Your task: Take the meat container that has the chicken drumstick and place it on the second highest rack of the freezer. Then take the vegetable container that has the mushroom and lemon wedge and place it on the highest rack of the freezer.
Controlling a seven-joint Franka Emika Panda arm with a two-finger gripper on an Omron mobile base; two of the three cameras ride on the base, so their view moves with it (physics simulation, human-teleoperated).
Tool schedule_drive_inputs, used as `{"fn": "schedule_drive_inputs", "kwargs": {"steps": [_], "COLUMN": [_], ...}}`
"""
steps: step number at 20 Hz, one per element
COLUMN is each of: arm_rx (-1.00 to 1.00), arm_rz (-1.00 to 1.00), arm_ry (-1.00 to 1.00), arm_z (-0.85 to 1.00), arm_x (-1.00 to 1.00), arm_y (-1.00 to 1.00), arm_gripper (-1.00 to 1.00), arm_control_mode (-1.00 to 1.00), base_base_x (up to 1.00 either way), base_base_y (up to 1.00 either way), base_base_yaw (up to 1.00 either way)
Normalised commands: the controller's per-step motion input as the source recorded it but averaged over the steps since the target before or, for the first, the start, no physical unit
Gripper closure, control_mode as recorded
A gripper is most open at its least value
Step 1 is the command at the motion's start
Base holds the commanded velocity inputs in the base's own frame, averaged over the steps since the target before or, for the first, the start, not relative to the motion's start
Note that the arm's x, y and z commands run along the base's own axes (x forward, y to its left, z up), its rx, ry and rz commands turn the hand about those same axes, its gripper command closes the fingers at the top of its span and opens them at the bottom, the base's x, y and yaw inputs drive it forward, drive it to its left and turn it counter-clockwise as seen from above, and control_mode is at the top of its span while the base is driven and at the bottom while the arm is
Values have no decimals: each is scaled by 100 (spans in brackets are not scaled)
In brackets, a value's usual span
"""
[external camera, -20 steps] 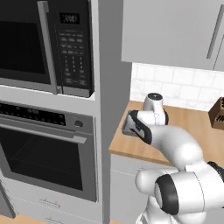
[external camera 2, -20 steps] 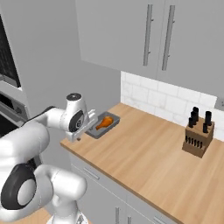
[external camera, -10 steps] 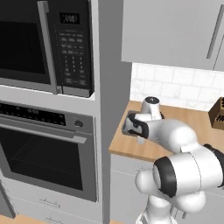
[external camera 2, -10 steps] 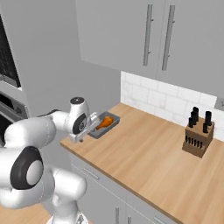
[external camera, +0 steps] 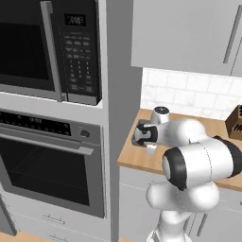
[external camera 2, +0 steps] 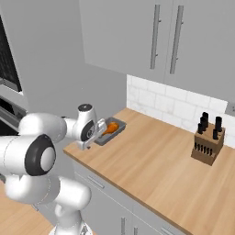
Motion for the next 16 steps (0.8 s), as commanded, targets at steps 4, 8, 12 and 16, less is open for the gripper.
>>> {"fn": "schedule_drive_inputs", "kwargs": {"steps": [4, 8, 12, 16], "arm_rx": [0, 0, 0, 0], "arm_rz": [0, 0, 0, 0], "arm_ry": [0, 0, 0, 0], "arm_z": [-17, -20, -23, -24], "arm_x": [31, 32, 29, 28], "arm_y": [-5, 0, 0, 0], "arm_gripper": [-100, -100, -100, -100], "arm_control_mode": [-100, -100, -100, -100], "base_base_x": [0, 0, 0, 0], "base_base_y": [0, 0, 0, 0], "base_base_yaw": [0, 0, 0, 0]}}
